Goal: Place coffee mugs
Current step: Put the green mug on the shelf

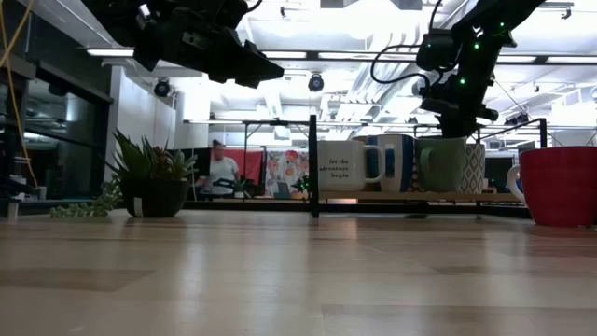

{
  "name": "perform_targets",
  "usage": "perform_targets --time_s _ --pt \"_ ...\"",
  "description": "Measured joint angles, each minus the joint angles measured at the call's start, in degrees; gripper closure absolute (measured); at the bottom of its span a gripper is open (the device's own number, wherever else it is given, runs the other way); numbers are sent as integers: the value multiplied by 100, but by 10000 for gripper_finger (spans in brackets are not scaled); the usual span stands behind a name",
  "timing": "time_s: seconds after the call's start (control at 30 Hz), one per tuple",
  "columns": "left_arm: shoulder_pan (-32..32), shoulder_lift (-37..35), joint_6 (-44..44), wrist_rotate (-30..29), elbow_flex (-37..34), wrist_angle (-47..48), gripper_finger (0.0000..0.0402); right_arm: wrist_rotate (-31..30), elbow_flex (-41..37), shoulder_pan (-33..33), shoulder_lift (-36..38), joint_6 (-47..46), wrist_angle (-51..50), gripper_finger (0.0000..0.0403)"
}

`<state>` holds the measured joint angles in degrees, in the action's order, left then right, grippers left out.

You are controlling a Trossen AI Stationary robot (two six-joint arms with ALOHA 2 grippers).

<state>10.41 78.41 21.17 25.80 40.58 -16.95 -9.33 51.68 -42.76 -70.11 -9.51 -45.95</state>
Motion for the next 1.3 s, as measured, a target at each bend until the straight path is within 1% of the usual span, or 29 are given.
perform_targets --time_s 0.4,0.97,1.3 --pt "0 0 0 -2 -2 0 350 -67 0 0 0 101 1 370" --pt "-1 0 0 -70 -2 1 350 -117 0 0 0 211 353 370" --pt "-2 0 0 -71 -2 1 350 -148 0 0 -1 314 361 370"
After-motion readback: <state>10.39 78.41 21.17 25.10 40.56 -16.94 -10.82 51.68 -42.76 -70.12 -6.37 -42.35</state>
